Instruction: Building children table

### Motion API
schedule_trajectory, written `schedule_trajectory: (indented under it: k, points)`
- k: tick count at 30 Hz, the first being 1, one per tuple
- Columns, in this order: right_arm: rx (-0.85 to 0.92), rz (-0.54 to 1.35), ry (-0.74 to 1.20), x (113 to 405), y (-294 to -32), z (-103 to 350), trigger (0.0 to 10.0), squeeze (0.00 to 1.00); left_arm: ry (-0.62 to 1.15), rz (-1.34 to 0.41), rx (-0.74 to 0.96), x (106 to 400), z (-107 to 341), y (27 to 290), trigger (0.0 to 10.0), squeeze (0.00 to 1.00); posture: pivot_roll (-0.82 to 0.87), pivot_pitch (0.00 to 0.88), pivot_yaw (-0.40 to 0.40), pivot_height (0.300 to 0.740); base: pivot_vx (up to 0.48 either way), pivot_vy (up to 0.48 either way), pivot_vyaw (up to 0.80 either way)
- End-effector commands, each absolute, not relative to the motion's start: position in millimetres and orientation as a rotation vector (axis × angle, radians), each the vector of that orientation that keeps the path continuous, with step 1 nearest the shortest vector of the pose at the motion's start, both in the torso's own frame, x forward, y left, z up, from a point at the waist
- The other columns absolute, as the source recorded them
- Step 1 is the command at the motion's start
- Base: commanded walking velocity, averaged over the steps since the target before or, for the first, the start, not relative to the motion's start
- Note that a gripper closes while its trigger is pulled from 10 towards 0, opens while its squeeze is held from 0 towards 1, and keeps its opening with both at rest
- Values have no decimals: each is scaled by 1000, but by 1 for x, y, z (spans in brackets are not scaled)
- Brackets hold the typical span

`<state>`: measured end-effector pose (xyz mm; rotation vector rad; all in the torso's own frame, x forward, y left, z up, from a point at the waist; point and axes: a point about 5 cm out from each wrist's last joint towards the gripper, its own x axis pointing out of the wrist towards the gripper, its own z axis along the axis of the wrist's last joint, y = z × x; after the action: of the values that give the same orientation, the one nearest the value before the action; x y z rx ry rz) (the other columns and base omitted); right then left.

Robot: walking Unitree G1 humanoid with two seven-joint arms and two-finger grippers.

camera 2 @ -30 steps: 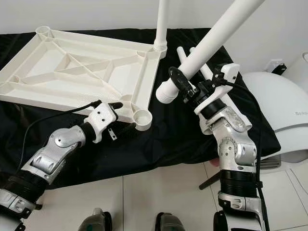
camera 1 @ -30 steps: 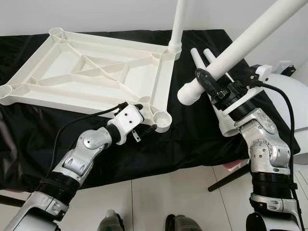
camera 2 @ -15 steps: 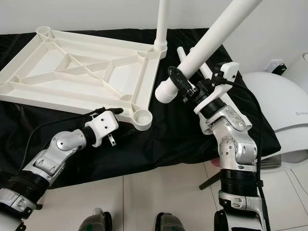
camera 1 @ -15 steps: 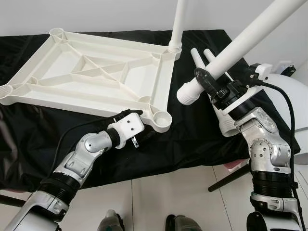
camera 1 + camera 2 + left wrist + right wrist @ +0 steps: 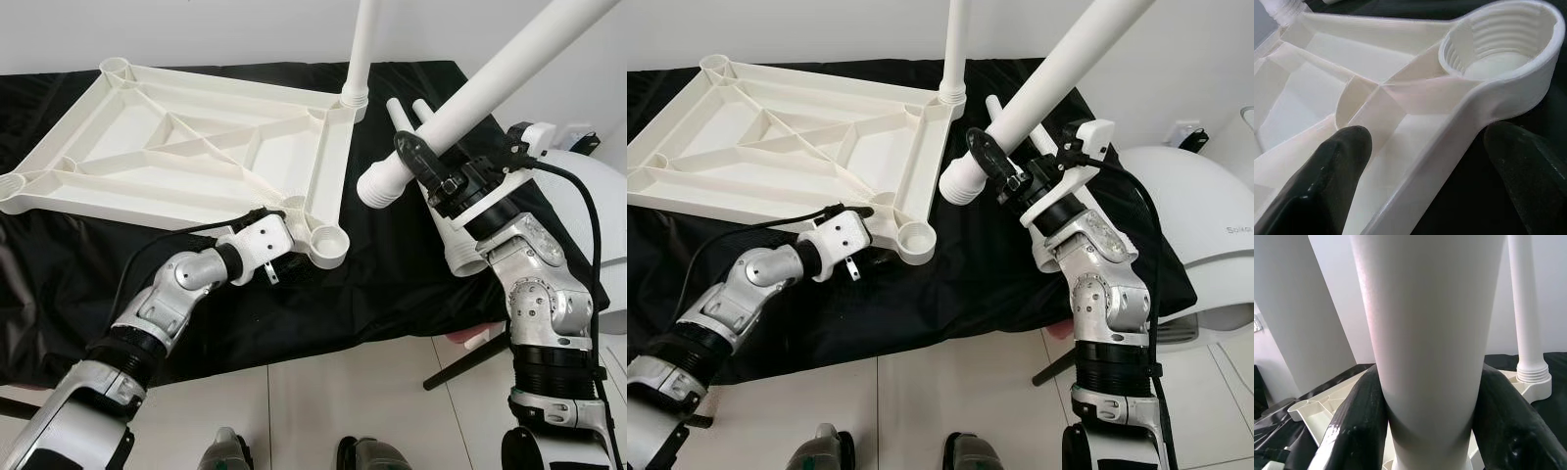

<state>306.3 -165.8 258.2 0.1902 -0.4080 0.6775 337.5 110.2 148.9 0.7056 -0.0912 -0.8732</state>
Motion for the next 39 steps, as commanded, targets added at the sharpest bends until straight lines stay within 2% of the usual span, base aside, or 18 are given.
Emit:
schedule_trajectory:
  k: [1, 12, 13, 14, 15, 16, 17, 18, 19, 39]
  points:
    - [185, 694, -431, 304, -164, 265, 10000, 0, -49, -911, 757, 338, 145, 117, 10000, 0, -26, 150, 24, 740, 0, 0, 0]
    - [189, 687, -440, 304, -165, 266, 10000, 0, 25, -1029, 814, 338, 137, 124, 10000, 0, -24, 152, 32, 740, 0, 0, 0]
    - [191, 687, -440, 304, -165, 266, 10000, 0, 27, -1038, 814, 338, 137, 124, 7059, 0, -23, 152, 33, 740, 0, 0, 0]
    - [192, 688, -440, 304, -164, 266, 10000, 0, 31, -1048, 818, 339, 138, 124, 6627, 0, -22, 152, 34, 740, 0, 0, 0]
    - [192, 688, -440, 304, -164, 266, 10000, 0, 31, -1048, 818, 339, 138, 124, 6627, 0, -22, 152, 34, 740, 0, 0, 0]
    - [194, 689, -441, 304, -164, 266, 10000, 0, 38, -1058, 825, 339, 138, 125, 4706, 0, -22, 152, 35, 740, 0, 0, 0]
    - [194, 689, -441, 304, -164, 266, 10000, 0, 38, -1058, 825, 339, 138, 125, 4706, 0, -22, 152, 35, 740, 0, 0, 0]
    - [195, 689, -441, 304, -163, 266, 10000, 0, 41, -1069, 832, 339, 138, 125, 1059, 0, -21, 152, 37, 740, 0, 0, 0]
    - [196, 689, -442, 304, -163, 266, 10000, 0, 46, -1084, 828, 339, 138, 125, 0, 0, -21, 153, 37, 740, 0, 0, 0]
    - [197, 683, -439, 303, -164, 264, 10000, 0, 45, -1124, 831, 338, 139, 125, 0, 0, -16, 161, 39, 740, 0, 0, 0]
